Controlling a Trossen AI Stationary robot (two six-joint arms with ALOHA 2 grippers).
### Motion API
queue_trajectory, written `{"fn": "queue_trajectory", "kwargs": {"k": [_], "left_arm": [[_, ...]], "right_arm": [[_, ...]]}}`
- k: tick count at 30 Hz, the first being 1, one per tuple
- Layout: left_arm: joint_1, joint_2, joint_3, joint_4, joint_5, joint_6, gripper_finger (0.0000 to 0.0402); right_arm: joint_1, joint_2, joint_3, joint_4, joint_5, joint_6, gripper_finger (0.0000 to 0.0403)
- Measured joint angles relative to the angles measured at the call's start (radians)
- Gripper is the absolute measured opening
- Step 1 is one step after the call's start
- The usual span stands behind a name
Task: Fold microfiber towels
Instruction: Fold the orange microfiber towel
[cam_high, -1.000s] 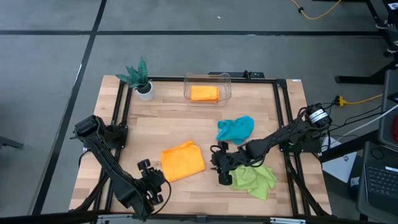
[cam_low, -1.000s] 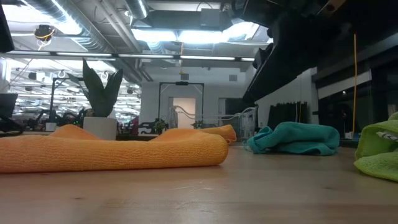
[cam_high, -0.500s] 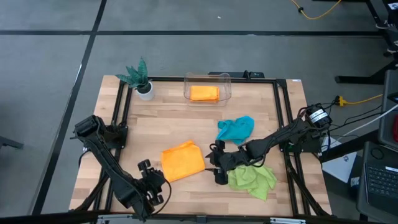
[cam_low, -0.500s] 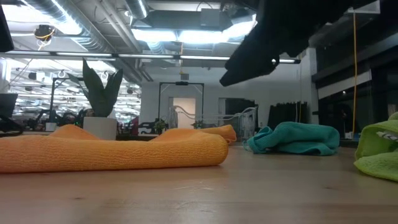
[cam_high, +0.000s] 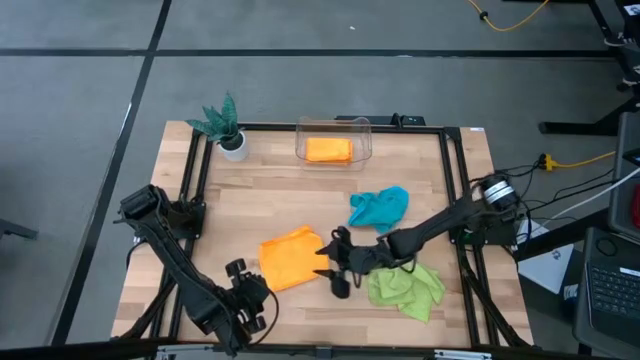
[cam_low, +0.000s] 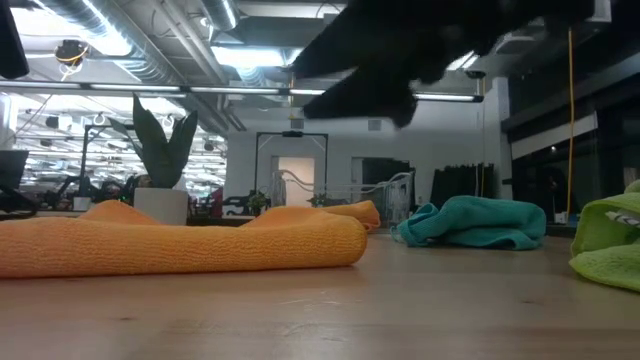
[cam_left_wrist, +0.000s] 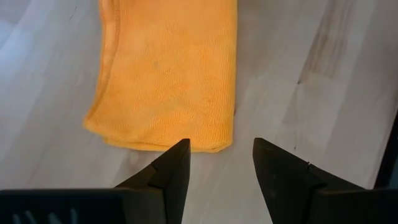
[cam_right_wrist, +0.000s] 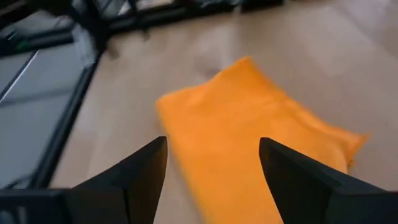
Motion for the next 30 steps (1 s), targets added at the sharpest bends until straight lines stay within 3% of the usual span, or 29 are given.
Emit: {"fn": "queue_trajectory", "kwargs": {"k": [7, 13, 18, 26, 28, 30], "left_arm": [[0.010, 0.000, 0.000, -0.001, -0.001, 0.002, 0.0167], [0.013, 0.000, 0.000, 0.001, -0.002, 0.023, 0.0167], [0.013, 0.000, 0.000, 0.006, 0.000, 0.020, 0.0167], [0.012, 0.000, 0.000, 0.003, 0.004, 0.026, 0.0167], [0.013, 0.000, 0.000, 0.002, 0.004, 0.026, 0.0167], [0.013, 0.000, 0.000, 0.000, 0.003, 0.027, 0.0167]], "right_arm": [[-0.014, 0.250, 0.064, 0.327, 0.136, 0.002, 0.0256], [-0.029, 0.477, 0.319, 0.328, 0.234, -0.077, 0.0256], [-0.033, 0.596, 0.482, 0.266, 0.399, -0.047, 0.0256], [-0.035, 0.640, 0.512, 0.152, 0.434, 0.055, 0.0256], [-0.043, 0.642, 0.512, 0.108, 0.376, 0.037, 0.0256], [-0.059, 0.638, 0.514, 0.109, 0.252, -0.009, 0.0256]]}}
